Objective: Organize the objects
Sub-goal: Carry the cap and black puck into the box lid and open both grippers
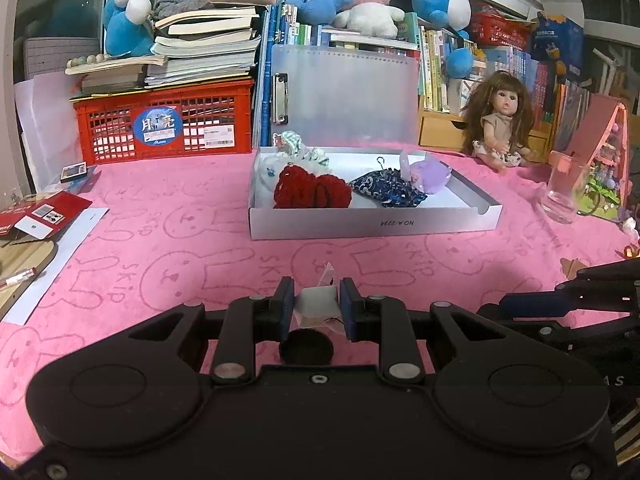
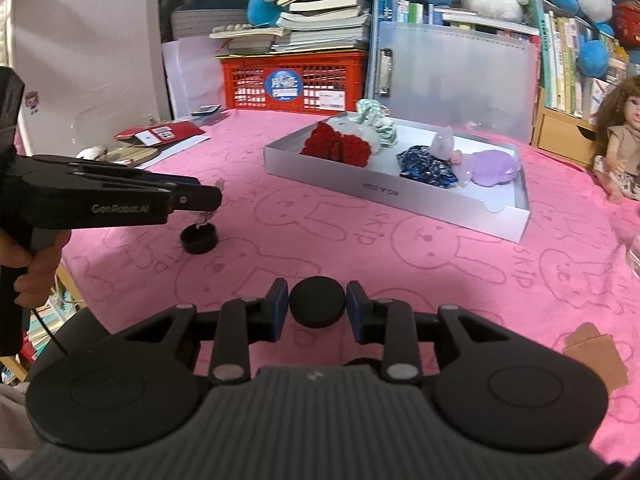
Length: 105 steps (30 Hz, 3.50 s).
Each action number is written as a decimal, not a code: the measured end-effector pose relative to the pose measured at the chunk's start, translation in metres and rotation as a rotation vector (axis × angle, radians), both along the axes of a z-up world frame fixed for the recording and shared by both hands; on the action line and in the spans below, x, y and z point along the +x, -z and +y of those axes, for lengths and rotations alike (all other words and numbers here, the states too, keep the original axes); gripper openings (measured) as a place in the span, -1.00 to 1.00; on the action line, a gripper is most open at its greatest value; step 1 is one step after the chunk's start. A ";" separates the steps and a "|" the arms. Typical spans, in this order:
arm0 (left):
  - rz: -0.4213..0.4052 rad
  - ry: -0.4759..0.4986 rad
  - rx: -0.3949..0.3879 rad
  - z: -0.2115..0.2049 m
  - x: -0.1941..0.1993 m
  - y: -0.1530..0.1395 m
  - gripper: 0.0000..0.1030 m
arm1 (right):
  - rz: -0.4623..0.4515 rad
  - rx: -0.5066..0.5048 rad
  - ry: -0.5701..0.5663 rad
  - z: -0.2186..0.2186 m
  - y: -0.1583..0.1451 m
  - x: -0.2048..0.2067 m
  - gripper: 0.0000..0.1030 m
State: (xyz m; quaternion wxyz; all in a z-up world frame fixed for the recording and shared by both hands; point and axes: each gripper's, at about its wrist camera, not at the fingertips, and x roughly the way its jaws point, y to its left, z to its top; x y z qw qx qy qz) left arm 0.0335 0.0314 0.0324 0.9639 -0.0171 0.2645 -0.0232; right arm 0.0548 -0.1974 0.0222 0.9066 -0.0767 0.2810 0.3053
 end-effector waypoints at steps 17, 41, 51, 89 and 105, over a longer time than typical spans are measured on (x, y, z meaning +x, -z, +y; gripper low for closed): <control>-0.013 0.014 -0.036 -0.007 0.051 -0.020 -0.55 | -0.009 0.019 0.159 -0.009 -0.020 0.044 -0.28; 0.048 -0.007 -0.096 0.003 0.161 -0.022 -0.55 | 0.041 0.086 0.323 -0.033 -0.037 0.141 -0.28; 0.081 -0.034 -0.083 0.006 0.194 -0.007 -0.55 | 0.083 0.062 0.361 -0.027 -0.024 0.174 -0.28; 0.122 -0.021 -0.137 0.010 0.276 0.000 -0.62 | 0.169 0.046 0.376 -0.023 -0.001 0.217 -0.28; 0.103 0.020 -0.069 0.002 0.253 -0.014 -0.16 | 0.165 0.080 0.343 -0.023 -0.008 0.206 0.19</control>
